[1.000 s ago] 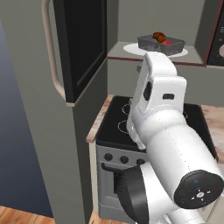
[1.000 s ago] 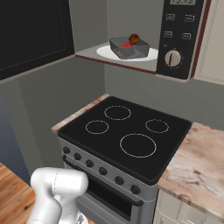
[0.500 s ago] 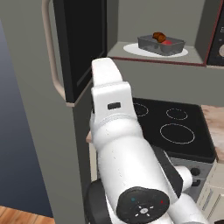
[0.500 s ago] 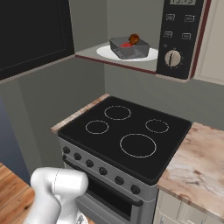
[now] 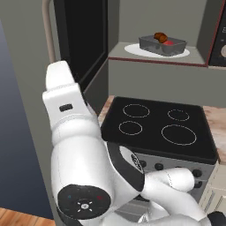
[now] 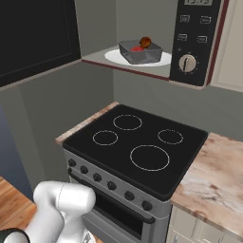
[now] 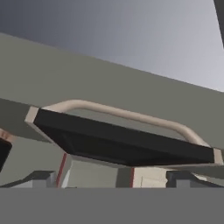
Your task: Place the tupperware containing the chicken drumstick and onion meal in the microwave. Close the microwave door and press the start button to reheat the meal.
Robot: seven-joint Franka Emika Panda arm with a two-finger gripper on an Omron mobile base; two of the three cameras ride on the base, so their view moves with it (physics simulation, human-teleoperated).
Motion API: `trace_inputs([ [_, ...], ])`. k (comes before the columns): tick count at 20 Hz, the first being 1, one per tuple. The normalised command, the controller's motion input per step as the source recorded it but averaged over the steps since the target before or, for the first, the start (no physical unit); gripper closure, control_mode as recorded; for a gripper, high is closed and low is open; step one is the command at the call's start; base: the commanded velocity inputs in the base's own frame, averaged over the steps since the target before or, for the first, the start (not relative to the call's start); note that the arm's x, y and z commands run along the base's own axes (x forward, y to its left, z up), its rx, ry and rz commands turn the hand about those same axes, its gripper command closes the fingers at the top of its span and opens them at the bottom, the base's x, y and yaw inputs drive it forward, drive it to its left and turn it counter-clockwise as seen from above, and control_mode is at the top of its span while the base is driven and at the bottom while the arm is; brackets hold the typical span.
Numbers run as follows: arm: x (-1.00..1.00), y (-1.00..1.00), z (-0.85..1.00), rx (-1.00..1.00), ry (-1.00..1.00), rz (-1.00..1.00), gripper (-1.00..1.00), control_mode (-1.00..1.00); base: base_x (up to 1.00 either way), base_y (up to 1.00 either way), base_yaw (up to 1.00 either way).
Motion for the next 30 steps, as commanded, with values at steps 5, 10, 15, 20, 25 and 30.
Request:
trace_inputs([
  [5, 0.41, 0.33, 0.00, -0.03, 0.00, -0.11, -1.00, -1.00, 0.00, 0.00, 0.00],
  [10, 0.40, 0.35, 0.00, -0.02, 0.00, -0.12, -1.00, -1.00, 0.00, 0.00, 0.00],
  [15, 0.42, 0.39, -0.06, -0.02, 0.00, -0.11, -1.00, -1.00, 0.00, 0.00, 0.00],
  [20, 0.50, 0.26, -0.07, 0.00, 0.00, -0.11, -1.00, -1.00, 0.00, 0.00, 0.00],
  [25, 0.57, 0.14, -0.11, 0.00, 0.00, -0.10, -1.00, -1.00, 0.00, 0.00, 0.00],
  [30, 0.64, 0.17, -0.10, 0.00, 0.00, -0.12, -1.00, -1.00, 0.00, 0.00, 0.00],
])
